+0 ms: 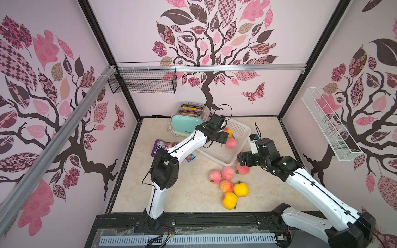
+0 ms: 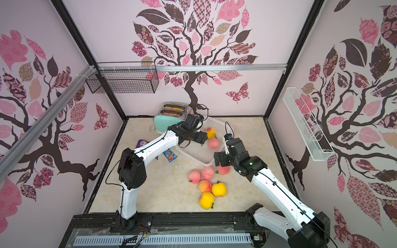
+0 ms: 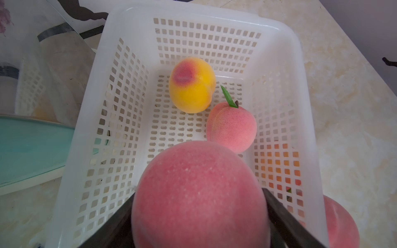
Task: Put the peaches into the basket
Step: Pick up the peach from the center of the board, then place the peach in the basket.
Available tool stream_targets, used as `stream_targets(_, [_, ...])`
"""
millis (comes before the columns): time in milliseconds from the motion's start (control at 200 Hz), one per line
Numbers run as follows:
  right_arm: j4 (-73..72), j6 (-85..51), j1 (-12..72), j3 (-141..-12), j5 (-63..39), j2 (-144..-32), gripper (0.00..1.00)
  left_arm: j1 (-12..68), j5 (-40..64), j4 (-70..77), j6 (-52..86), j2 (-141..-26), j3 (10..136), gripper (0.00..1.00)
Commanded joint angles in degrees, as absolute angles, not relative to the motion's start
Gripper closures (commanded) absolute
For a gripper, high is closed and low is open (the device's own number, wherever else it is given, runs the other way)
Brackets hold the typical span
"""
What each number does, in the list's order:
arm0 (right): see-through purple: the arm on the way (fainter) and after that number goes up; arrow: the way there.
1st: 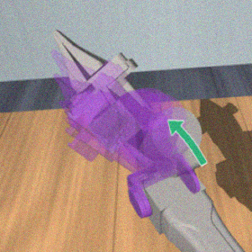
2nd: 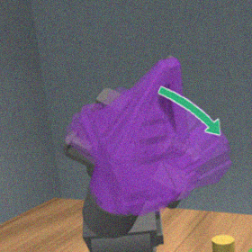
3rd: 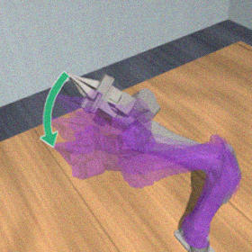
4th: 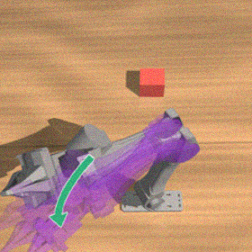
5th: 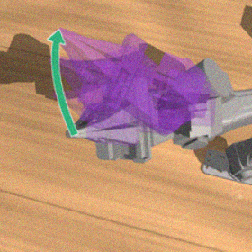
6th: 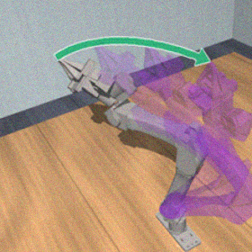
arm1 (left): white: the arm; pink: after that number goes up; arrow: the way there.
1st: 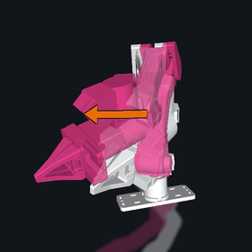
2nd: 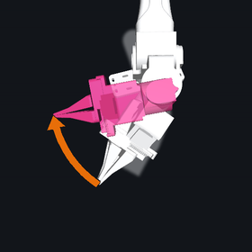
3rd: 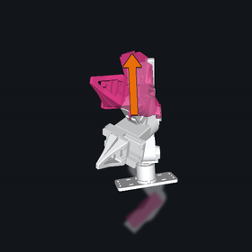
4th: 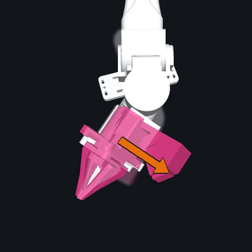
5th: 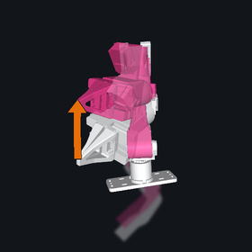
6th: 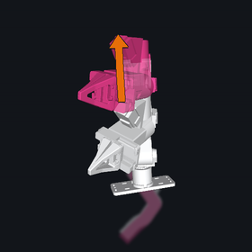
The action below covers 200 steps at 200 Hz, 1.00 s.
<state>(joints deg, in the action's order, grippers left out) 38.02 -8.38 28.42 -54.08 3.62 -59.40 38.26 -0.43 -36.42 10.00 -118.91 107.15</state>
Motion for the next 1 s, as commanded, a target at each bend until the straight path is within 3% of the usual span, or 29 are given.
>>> stream_targets(0, [36.11,-7.57,27.18,-54.41,2.1,-60.26,0.01,37.49,1.56,-34.13,9.16,-120.33,108.59,0.27])
stream_targets(995, [31.14,-6.82,25.64,-54.01,1.85,-65.57,0.01,34.12,6.92,-31.16,11.43,-133.89,118.02,0.25])
